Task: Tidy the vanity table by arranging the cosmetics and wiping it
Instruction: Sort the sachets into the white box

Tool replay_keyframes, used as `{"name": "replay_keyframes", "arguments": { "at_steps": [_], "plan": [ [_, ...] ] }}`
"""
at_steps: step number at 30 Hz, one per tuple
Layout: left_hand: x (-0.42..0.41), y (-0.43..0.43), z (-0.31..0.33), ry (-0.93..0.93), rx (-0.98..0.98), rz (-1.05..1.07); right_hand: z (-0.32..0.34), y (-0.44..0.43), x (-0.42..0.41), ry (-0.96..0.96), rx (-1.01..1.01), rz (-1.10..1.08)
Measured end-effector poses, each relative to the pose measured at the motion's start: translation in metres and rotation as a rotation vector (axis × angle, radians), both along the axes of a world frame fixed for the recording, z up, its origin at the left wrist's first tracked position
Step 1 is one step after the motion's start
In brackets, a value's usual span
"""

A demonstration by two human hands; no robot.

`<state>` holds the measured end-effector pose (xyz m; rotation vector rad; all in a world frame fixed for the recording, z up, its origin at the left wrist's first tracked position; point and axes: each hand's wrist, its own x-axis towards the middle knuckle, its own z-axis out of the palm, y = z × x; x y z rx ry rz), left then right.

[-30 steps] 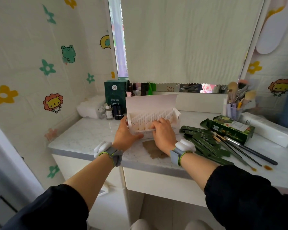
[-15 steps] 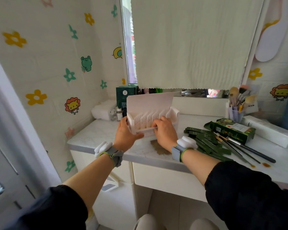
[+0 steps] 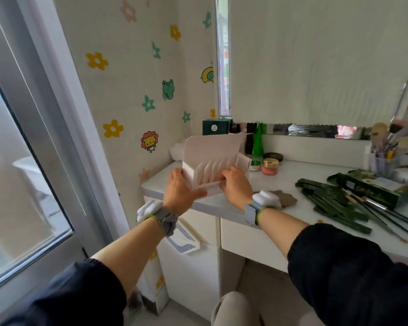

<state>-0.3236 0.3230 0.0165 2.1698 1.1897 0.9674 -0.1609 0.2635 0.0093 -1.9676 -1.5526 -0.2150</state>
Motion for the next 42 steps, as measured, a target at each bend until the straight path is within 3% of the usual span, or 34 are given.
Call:
{"name": "replay_keyframes", "arguments": {
  "at_steps": [21, 42],
  "plan": [
    [-0.081, 0.020, -0.020, -0.012, -0.011, 0.301, -0.013, 0.064, -0.077, 0.020, -0.038, 0.198],
    [-0.052, 0.119, -0.026, -0.037, -0.125, 0.418, -0.026, 0.156, -0.076, 0.116, -0.245, 0.314]
  ]
}}
